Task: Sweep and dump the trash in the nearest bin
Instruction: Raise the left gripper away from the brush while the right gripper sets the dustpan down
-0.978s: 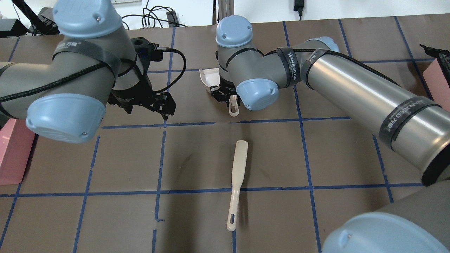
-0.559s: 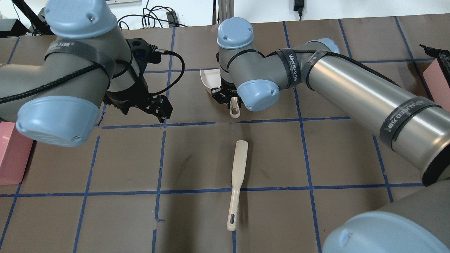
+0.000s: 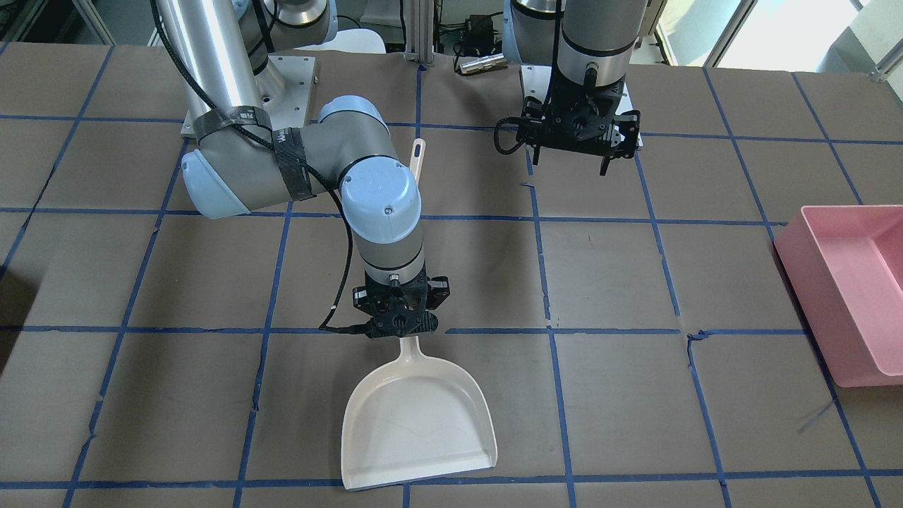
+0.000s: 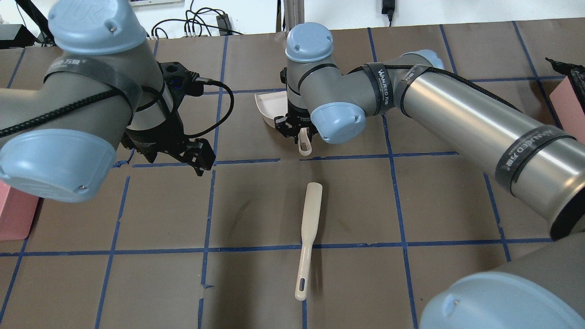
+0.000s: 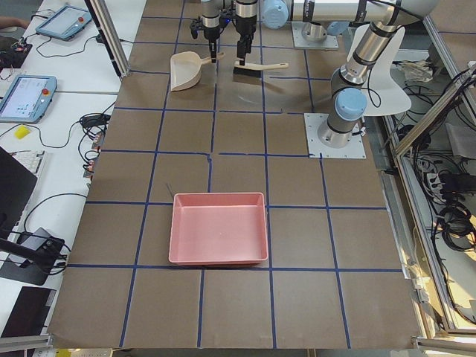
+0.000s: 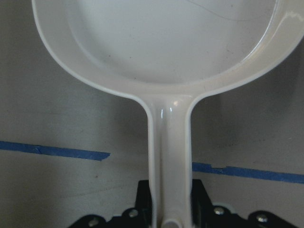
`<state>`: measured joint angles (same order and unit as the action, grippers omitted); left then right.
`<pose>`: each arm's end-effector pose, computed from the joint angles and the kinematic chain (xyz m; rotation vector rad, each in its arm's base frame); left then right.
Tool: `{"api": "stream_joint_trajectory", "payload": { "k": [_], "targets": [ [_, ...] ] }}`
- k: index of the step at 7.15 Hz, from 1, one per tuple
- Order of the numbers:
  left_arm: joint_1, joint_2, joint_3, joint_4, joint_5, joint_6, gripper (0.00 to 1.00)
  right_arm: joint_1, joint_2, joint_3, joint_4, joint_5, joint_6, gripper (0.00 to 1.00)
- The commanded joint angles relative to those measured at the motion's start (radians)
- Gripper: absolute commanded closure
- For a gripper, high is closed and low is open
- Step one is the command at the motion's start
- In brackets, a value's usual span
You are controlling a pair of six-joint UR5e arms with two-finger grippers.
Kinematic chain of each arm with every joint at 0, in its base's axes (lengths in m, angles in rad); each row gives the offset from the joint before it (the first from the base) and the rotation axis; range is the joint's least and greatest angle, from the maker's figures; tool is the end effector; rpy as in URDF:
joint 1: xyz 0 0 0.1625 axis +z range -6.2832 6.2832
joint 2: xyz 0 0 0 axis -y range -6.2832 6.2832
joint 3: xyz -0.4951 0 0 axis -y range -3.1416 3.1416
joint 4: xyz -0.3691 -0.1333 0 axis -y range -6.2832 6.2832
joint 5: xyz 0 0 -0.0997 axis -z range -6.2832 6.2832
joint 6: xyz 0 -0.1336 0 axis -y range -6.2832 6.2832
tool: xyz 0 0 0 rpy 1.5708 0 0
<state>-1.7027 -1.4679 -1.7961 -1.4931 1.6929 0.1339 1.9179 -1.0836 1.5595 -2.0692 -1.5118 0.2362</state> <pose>-0.1698 -0.3902 0.4730 0.4041 2.9916 0.0677 0.3581 -0.5750 0.2998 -0.1716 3.0738 -0.0071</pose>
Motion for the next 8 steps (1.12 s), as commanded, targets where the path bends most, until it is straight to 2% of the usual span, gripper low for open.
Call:
{"api": "stream_joint_trajectory", "payload": {
  "k": [1, 2, 3, 6, 8],
  "targets": [
    [0.079, 0.001, -0.006, 0.001, -0.019, 0.006, 0.00, 0.000, 0.002, 0.008, 0.011, 0.001, 0.005, 0.66],
    [0.101, 0.001, -0.008, -0.006, -0.073, 0.001, 0.00, 0.001, 0.004, 0.008, 0.008, -0.004, 0.009, 0.03],
    [0.097, 0.001, -0.009, -0.009, -0.073, -0.014, 0.00, 0.001, 0.010, 0.008, 0.012, -0.014, 0.009, 0.00],
    [0.100, 0.004, -0.023, -0.004, -0.075, -0.010, 0.00, -0.019, -0.010, -0.007, 0.032, -0.012, 0.009, 0.00],
    [0.100, 0.006, -0.025, -0.004, -0.075, -0.010, 0.00, -0.072, -0.115, -0.016, 0.166, -0.010, -0.004, 0.00]
  ]
}}
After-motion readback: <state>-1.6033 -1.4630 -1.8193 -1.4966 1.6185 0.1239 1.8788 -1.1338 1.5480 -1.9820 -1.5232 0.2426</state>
